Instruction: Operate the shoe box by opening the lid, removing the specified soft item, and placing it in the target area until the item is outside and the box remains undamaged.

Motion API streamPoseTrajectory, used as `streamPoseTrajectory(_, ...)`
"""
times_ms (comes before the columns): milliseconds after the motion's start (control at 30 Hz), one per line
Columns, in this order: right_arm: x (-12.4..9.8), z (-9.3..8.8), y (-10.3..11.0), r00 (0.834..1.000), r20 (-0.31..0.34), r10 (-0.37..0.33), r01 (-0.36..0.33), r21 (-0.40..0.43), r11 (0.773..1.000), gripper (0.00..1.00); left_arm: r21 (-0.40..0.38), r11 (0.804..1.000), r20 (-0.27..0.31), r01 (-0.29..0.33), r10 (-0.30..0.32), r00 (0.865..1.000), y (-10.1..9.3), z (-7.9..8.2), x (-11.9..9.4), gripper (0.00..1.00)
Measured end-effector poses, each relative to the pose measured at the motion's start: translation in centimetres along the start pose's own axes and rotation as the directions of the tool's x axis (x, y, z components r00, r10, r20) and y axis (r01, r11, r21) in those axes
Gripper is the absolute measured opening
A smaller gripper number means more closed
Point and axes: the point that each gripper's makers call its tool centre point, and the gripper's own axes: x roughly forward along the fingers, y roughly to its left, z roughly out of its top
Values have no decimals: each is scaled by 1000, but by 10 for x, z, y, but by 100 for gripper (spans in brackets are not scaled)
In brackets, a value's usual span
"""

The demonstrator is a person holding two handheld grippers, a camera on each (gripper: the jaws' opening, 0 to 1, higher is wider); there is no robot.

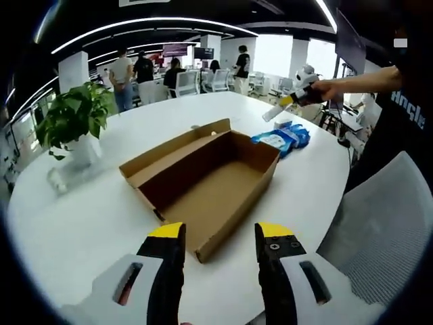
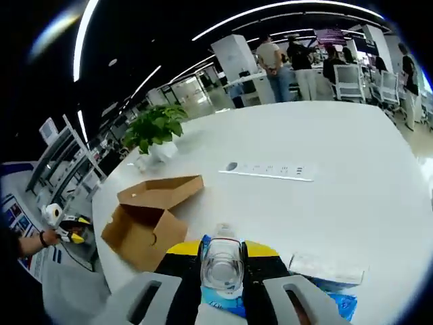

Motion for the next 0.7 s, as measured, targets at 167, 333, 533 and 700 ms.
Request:
streamPoseTrajectory(167, 5, -2, -9, 995, -91, -37, 24, -140, 990, 18, -4, 1000, -1, -16, 16, 1000, 2, -2, -3, 42)
streamPoseTrajectory(333, 16, -4, -21, 981, -181, -72, 20, -276, 961, 18, 1, 1000, -12, -20, 20, 1000, 1, -4, -3, 41)
streamPoseTrajectory(533, 29, -12, -40, 944, -307, -121, -41, -473, 880, 18, 6, 1000, -13, -28, 28, 1000, 0, -3, -4, 41)
streamPoseTrajectory(700, 37, -16, -50, 917, -362, -165, -81, -576, 813, 18, 2, 1000, -20, -29, 30, 999, 0, -7, -3, 41)
